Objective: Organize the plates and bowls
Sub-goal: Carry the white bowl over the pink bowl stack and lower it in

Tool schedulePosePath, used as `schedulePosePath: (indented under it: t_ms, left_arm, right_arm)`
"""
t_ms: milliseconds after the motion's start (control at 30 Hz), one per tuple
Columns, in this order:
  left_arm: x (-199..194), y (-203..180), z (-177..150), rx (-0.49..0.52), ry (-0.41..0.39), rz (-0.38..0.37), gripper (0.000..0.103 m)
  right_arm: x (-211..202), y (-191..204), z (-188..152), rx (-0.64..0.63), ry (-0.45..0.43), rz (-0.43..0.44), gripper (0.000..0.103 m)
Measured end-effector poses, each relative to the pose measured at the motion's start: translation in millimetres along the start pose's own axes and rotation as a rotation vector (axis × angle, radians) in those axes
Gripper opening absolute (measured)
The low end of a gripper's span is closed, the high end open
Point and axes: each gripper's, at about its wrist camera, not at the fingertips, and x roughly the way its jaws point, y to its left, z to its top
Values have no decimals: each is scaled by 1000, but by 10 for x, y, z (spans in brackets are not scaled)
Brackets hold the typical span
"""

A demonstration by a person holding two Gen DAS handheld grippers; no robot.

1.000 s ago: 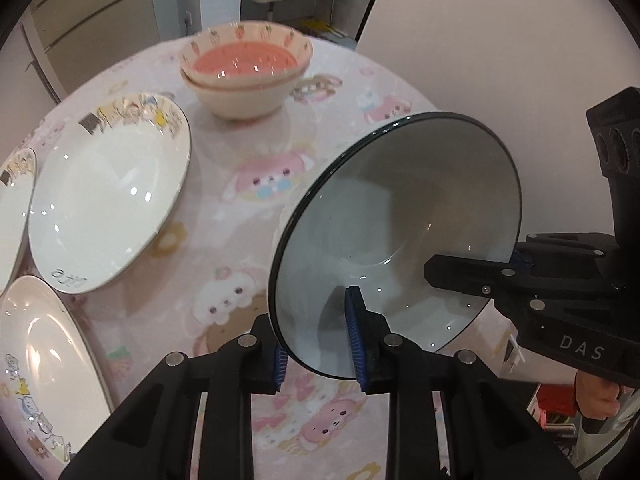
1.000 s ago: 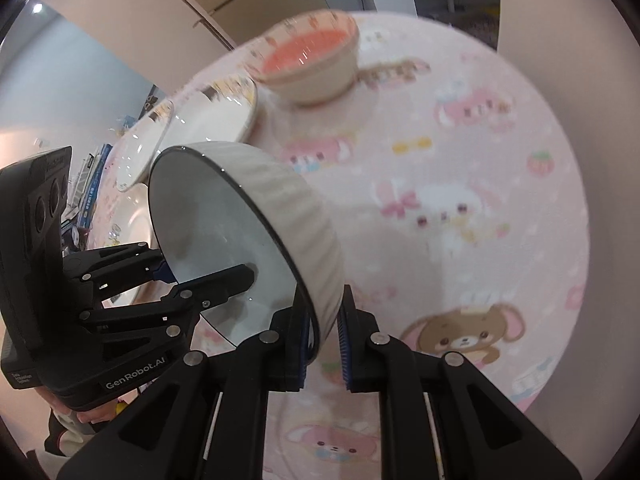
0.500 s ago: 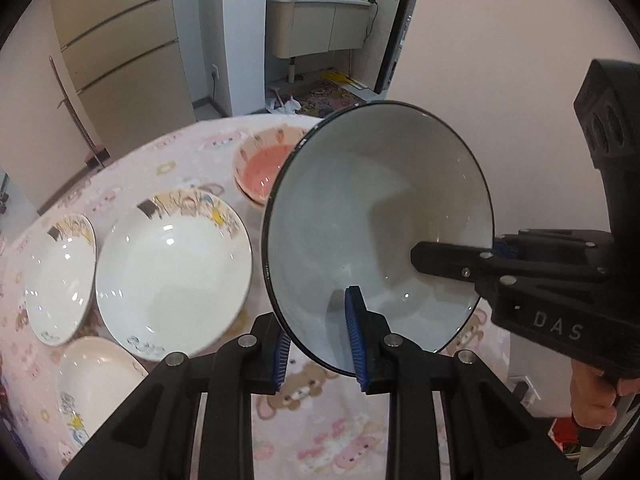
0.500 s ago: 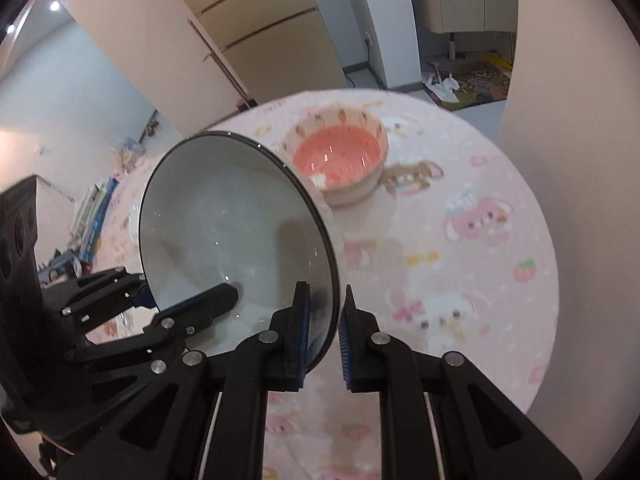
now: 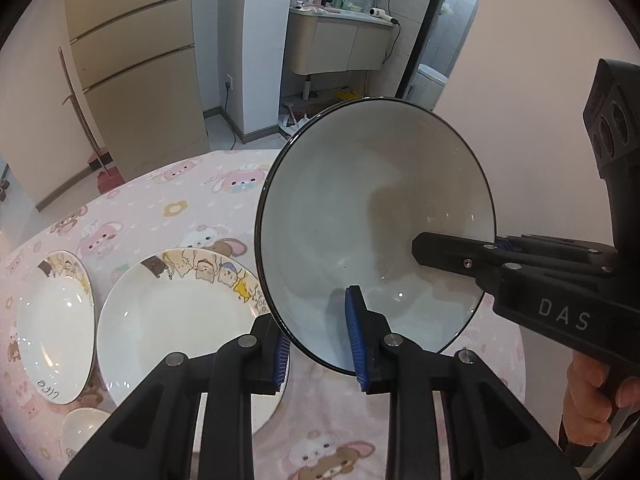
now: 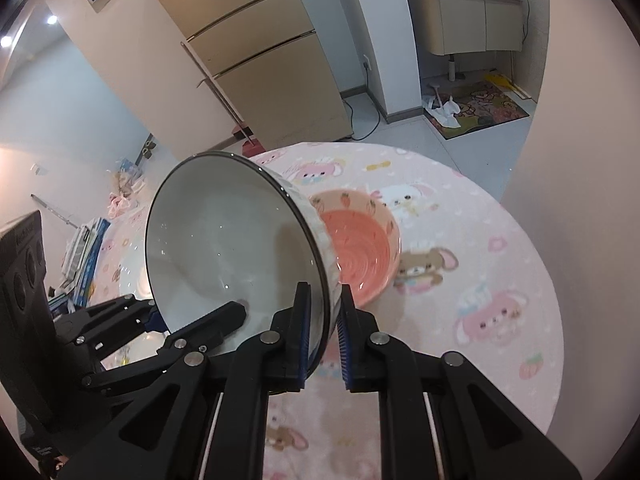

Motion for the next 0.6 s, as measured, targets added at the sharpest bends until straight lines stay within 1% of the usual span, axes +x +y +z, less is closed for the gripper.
schedulePosePath:
  t_ms: [100,233,300,400,433,500,567,600]
  left_arm:
    - [163,46,26,1,16,8,28]
    - [368,90,0,4,33,23,28]
    - [409,89,-8,7,32,30,28]
    - [451,65,-2,29,1,58,28]
    - [461,57,-6,28,-30,69,28]
    - [473,15,-22,33,-66,82,28]
    - [492,39,-23,18,-91,71,28]
    - [510,42,-20,13,-87,64,28]
  right_arm:
    - [151,-32,6,-1,15,-20,12]
    - [308,-98,-8,15,36,-25,12]
    - [357,-117,-4,18,37,-30,12]
    - [379,-92,-1,0,13,-53,12]
    - [372,-82,-1,-14,-2,-68,12]
    - [361,-49,-3,-55,-46,-103,12]
    - [360,-42,3,-69,-67,-112,12]
    - [373,-50,4,-66,-64,-116,12]
